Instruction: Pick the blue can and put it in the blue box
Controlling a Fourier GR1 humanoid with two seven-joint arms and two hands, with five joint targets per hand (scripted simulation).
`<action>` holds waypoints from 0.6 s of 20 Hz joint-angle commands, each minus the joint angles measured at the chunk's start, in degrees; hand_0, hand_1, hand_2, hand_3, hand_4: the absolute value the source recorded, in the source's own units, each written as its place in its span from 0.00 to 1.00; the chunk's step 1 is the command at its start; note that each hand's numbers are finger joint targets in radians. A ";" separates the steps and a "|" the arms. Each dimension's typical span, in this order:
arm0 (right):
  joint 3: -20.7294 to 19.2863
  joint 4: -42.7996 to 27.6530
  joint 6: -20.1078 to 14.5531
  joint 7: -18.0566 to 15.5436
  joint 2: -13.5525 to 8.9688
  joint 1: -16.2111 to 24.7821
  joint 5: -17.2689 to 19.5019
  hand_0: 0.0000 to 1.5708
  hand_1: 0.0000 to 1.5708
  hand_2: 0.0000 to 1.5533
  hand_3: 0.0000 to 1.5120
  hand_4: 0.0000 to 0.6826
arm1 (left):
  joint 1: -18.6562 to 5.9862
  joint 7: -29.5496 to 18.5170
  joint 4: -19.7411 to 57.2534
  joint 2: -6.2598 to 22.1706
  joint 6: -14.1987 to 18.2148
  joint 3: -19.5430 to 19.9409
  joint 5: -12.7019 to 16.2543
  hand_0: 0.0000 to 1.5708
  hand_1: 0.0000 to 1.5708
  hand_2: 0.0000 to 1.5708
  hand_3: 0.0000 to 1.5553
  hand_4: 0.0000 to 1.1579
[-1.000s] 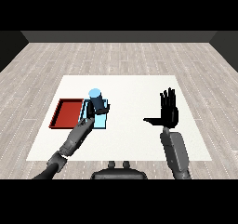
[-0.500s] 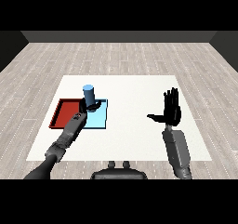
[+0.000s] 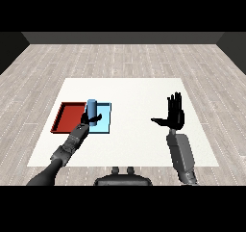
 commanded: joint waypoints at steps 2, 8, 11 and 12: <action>0.41 0.94 0.51 -2.16 1.57 -0.42 0.39 0.00 0.00 0.00 0.00 0.00 | -0.01 2.17 5.55 -1.78 -2.11 -0.89 -2.03 0.56 0.56 0.48 0.27 0.81; -0.56 -2.88 1.32 0.22 -0.17 2.19 -0.82 0.00 0.00 0.00 0.00 0.00 | 0.41 1.32 6.25 0.42 -6.79 -0.45 -2.46 0.00 0.00 0.15 0.18 0.58; -0.39 0.09 0.84 0.17 0.73 -1.29 -0.57 0.00 0.00 0.00 0.00 0.00 | 0.88 1.85 6.28 0.00 0.58 -4.51 -6.92 0.00 0.00 0.00 0.00 0.00; 0.24 2.11 2.83 -2.85 2.07 -0.54 -0.64 0.00 0.00 0.00 0.00 0.00 | -0.28 2.09 6.28 -0.88 2.87 -3.70 -6.36 0.00 0.00 0.00 0.00 0.00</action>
